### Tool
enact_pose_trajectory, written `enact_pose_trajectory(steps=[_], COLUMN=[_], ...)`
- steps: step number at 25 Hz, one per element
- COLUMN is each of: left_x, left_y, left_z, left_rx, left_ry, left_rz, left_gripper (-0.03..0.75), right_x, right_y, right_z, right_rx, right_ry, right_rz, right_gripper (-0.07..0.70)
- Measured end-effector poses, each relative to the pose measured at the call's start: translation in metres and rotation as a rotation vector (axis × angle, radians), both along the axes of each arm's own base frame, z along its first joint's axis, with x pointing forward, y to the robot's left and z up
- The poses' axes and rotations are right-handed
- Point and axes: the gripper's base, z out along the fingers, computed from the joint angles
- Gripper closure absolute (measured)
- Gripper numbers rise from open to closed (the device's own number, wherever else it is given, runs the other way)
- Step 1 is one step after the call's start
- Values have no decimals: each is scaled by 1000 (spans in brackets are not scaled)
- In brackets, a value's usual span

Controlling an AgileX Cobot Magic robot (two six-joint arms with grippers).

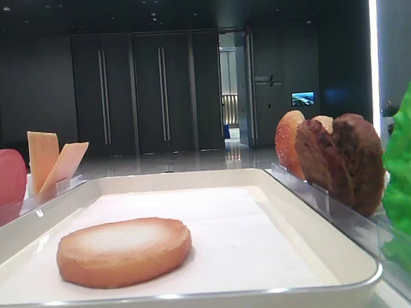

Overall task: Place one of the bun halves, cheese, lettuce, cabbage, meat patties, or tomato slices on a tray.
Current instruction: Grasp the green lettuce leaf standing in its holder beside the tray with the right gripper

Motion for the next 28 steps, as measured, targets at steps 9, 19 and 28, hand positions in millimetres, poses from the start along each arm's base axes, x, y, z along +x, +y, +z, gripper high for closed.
enact_pose_trajectory(steps=[9,19,28], left_x=[0,0,0], left_y=[0,0,0], left_z=[0,0,0], left_rx=[0,0,0], left_ry=[0,0,0], left_rz=[0,0,0], left_gripper=[244,244,244], right_x=[23,19,3], right_y=[6,38,82], right_z=[-1,-2,-2], right_rx=[73,66,91], right_ry=[28,76,117], right_rz=[63,33,118], right_gripper=[207,207,207])
